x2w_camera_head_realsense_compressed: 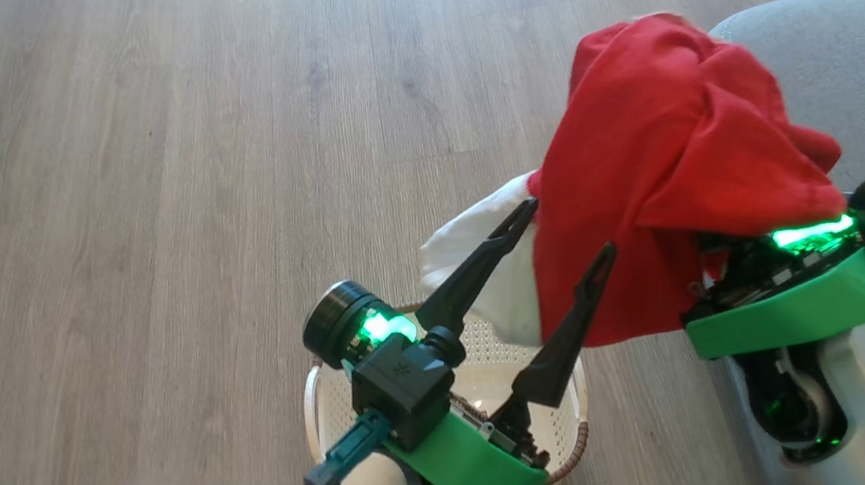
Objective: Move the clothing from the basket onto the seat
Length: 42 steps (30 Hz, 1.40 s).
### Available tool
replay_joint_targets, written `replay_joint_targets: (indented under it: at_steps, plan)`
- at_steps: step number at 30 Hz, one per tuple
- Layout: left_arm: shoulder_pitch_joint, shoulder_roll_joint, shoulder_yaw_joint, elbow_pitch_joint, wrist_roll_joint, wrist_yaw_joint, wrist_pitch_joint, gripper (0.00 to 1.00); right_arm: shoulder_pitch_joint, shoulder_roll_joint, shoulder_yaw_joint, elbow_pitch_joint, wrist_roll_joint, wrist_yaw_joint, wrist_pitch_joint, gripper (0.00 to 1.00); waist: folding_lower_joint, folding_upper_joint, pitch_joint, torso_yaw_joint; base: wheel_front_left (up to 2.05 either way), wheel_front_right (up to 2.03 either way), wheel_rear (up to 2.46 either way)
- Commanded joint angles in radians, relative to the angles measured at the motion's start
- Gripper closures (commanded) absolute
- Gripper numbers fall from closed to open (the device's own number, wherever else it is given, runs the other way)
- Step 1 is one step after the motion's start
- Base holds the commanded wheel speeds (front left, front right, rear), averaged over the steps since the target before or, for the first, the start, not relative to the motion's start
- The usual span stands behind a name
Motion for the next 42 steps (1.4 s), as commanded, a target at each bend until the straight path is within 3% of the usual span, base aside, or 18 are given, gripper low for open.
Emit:
replay_joint_targets:
  at_steps: [1, 14, 25, 42]
  plan:
    - [-0.026, 0.0, 0.033, -0.017, -0.001, -0.004, -0.005, 0.0, -0.017, 0.013, 0.007, -0.044, 0.011, 0.0, -0.002, 1.0, 0.0, 0.0, -0.002, 0.0, 0.0, 0.0, 0.0]
    - [0.034, 0.0, 0.048, 0.165, 0.068, -0.009, -0.005, 0.0, -0.005, 0.014, -0.086, -0.079, 0.055, 0.0, -0.002, 1.0, 0.0, 0.0, -0.015, -0.002, 0.0, 0.0, 0.0]
    - [0.062, 0.0, 0.007, 0.274, 0.101, -0.009, -0.005, 0.0, -0.011, 0.014, -0.127, -0.11, 0.049, 0.0, -0.002, 1.0, 0.0, 0.0, -0.012, -0.007, 0.0, 0.0, 0.0]
    - [0.081, 0.003, -0.002, 0.294, 0.097, -0.009, -0.005, 0.0, -0.01, 0.014, -0.15, -0.123, 0.046, 0.0, -0.002, 1.0, 0.0, 0.0, -0.011, -0.022, 0.0, 0.0, 0.0]
